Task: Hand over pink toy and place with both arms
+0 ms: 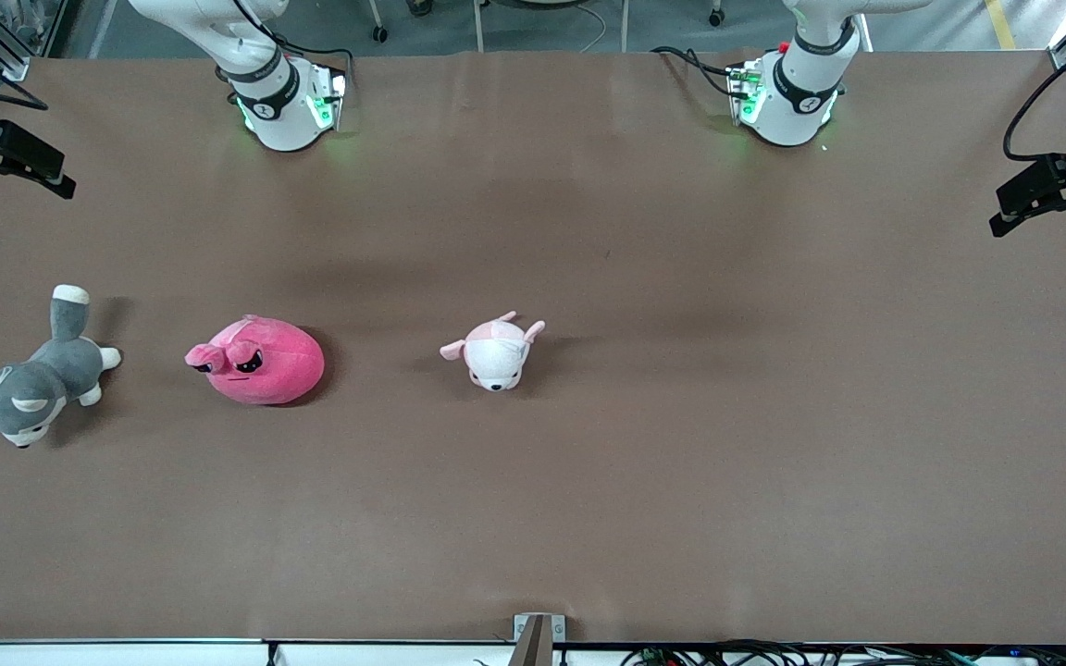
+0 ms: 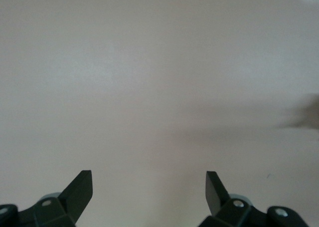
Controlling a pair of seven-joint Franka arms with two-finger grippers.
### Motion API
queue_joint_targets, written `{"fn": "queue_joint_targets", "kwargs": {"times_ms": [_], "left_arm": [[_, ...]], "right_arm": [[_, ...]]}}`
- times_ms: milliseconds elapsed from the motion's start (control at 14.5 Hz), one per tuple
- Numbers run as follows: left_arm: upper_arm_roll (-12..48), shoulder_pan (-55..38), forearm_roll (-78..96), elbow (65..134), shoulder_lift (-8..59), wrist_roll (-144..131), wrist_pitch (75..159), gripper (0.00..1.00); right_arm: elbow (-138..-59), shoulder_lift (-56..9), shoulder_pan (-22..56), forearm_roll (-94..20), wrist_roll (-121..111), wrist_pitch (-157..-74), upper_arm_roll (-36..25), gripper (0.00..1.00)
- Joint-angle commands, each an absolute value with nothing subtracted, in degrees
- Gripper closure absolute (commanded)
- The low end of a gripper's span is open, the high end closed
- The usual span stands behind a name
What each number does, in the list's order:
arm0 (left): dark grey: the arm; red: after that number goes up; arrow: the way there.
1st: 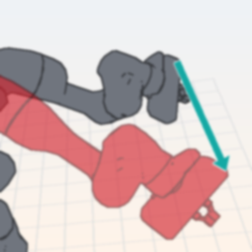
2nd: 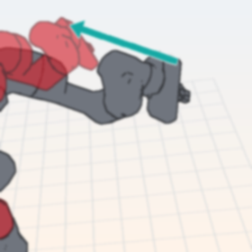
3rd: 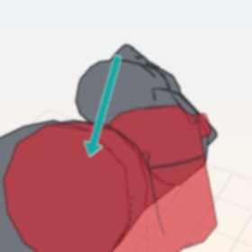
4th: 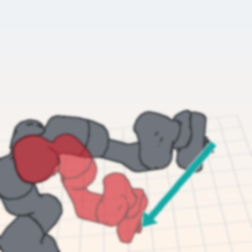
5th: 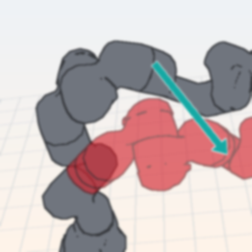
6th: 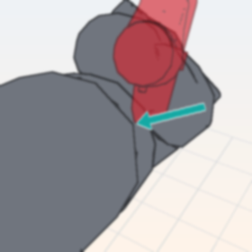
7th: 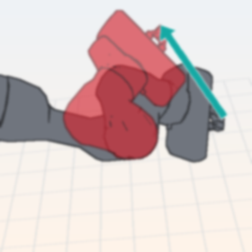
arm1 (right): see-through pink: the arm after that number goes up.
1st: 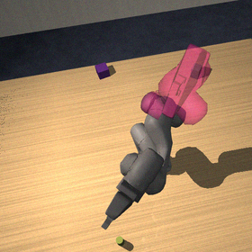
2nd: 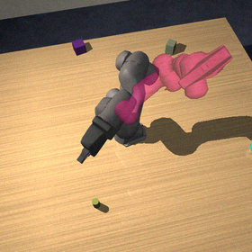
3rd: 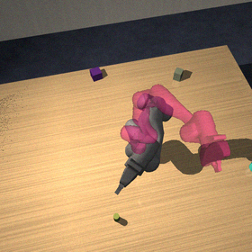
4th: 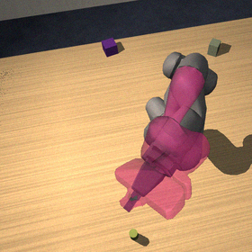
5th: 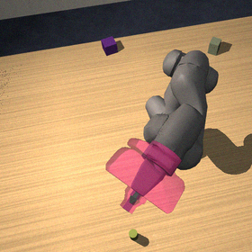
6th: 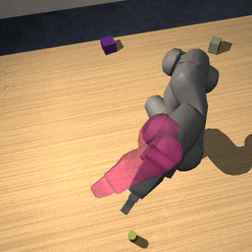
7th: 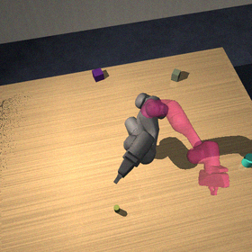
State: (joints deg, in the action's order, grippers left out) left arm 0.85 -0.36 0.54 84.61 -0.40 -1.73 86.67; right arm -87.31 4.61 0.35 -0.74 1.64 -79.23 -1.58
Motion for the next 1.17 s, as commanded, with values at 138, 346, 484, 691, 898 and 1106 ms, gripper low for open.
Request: {"fn": "queue_joint_targets", "kwargs": {"times_ms": [138,346,484,691,898,1106], "left_arm": [[0.9,-0.8,-0.1,83.8,-0.2,-2.9,86.7,0.00],[0.9,-0.9,-0.1,83.8,-0.2,-2.8,86.7,0.00],[0.9,-1.0,-0.1,83.8,-0.2,-2.8,86.7,0.00],[0.9,-1.0,-0.1,83.8,-0.2,-2.9,86.7,0.00],[0.9,-1.1,-0.1,83.8,0.1,-2.9,86.7,0.00],[0.9,-1.3,-0.1,83.8,0.3,-2.9,86.7,0.00]], "right_arm": [[-86.4,3.9,-0.2,-0.1,1.0,-79.2,-1.1,0.00],[-86.5,4.0,0.0,0.2,0.8,-79.0,-1.1,0.00],[-86.5,4.0,-0.2,0.5,-1.9,-79.0,-1.1,0.00],[-86.7,4.1,0.0,0.7,-2.3,-78.8,-1.1,0.00],[-86.8,4.2,0.1,0.7,-2.4,-78.8,-1.1,0.00],[-87.2,4.2,0.2,0.5,-2.3,-78.9,-1.1,0.00]]}}
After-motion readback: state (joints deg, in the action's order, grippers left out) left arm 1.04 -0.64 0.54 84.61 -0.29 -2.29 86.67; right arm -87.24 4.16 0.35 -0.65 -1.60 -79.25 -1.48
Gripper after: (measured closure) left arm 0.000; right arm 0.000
